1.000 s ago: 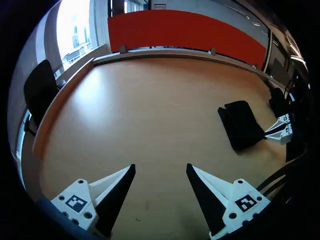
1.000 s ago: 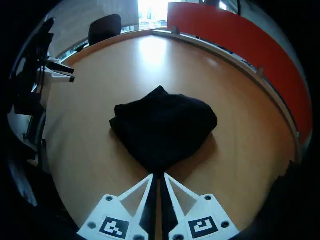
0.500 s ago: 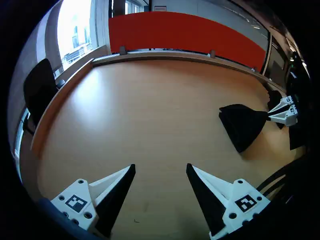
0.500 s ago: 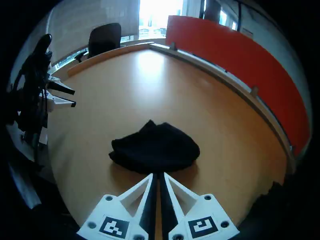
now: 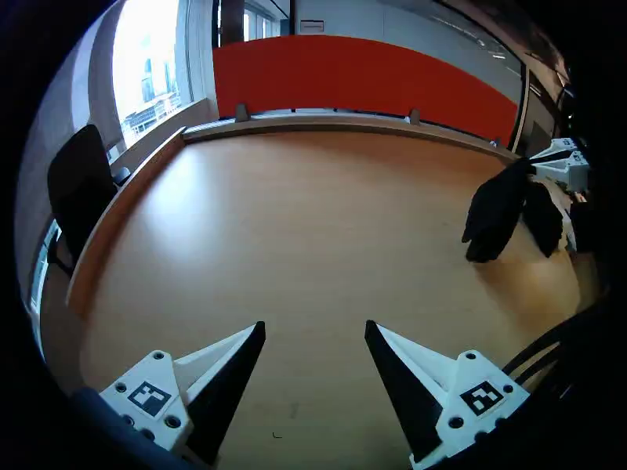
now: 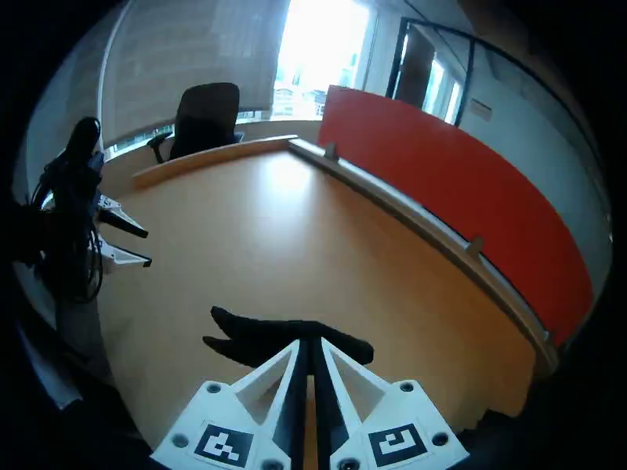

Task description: Fold towel

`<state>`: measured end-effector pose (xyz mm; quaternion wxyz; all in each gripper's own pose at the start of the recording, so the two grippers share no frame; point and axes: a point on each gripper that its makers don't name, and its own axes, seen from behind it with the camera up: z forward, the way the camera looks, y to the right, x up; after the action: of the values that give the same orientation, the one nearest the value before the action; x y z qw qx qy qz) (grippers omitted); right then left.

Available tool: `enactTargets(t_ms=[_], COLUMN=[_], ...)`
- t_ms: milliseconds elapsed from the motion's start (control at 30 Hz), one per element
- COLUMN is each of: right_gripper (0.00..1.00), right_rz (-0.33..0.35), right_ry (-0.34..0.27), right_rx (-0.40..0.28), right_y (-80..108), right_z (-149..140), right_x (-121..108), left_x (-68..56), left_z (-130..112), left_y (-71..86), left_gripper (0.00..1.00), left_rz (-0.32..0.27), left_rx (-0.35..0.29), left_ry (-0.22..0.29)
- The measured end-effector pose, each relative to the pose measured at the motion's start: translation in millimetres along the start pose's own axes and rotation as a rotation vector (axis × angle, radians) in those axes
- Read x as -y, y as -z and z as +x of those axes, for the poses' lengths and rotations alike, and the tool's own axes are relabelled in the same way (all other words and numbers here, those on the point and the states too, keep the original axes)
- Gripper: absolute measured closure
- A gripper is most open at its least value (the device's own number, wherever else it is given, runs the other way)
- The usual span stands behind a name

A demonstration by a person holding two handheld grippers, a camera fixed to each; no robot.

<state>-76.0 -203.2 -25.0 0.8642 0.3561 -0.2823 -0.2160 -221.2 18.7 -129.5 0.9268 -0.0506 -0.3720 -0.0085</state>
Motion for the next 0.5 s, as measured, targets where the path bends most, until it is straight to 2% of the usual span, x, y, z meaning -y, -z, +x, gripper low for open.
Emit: enactTargets(t_ms=[167,500], right_gripper=[0.96,0.96], right_rz=[-0.023,-0.063], right_ry=[-0.001,-0.016], right_rx=[-0.016,-0.012], right_y=[10.0,23.1], right_z=[7.8,3.5], right_x=[-13.2,-42.3], left_x=[-2.1,-5.2], left_z=[2.7,4.1], left_y=[2.2,2.5], left_gripper=[0.06,0.06], left_rz=[-0.003,-0.007], left_rx=[-0.007,-0.008], left_ry=[-0.003,-0.011])
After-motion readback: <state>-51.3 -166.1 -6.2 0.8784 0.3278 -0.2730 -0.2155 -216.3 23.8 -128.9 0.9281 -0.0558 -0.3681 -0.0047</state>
